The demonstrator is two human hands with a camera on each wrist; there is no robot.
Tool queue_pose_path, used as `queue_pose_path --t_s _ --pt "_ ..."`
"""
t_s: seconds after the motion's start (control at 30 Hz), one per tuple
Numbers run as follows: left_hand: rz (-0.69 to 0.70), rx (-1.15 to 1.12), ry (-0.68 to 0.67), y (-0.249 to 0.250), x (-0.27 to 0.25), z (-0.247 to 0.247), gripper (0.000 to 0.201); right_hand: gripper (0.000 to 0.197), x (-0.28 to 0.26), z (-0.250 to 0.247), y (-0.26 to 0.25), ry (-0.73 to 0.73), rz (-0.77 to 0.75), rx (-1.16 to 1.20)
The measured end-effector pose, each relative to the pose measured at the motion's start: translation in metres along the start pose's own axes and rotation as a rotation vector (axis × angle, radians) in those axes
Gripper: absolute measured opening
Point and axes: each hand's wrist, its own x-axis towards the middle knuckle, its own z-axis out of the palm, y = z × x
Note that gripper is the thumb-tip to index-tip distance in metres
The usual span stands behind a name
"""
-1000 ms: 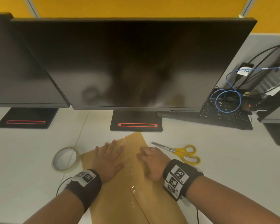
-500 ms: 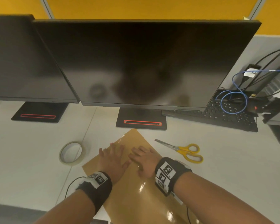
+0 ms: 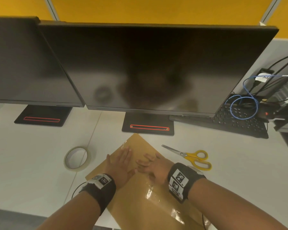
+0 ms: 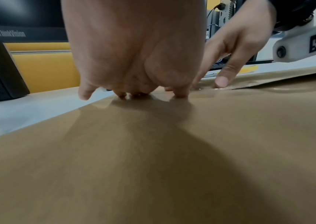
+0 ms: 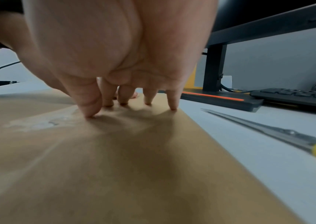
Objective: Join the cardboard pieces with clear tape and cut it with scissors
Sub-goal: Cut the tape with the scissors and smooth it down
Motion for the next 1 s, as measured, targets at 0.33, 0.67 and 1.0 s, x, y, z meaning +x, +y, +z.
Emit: queue_pose_path --t_s 0.33,0.67,1.0 --pt "-0.114 -0.037 -0.027 0.013 -0.011 -0.008 0.076 0.050 -0.036 0.011 0.014 -0.061 -0.049 0.031" --pt "-0.117 0.013 0.035 0.033 -0.030 -0.004 0.063 0.055 -0.021 0.013 0.007 0.008 0.072 0.070" --pt "0.065 0.016 -0.137 0.027 -0.038 0.004 0.067 0.051 -0.032 0.021 0.021 0.003 0.057 0.036"
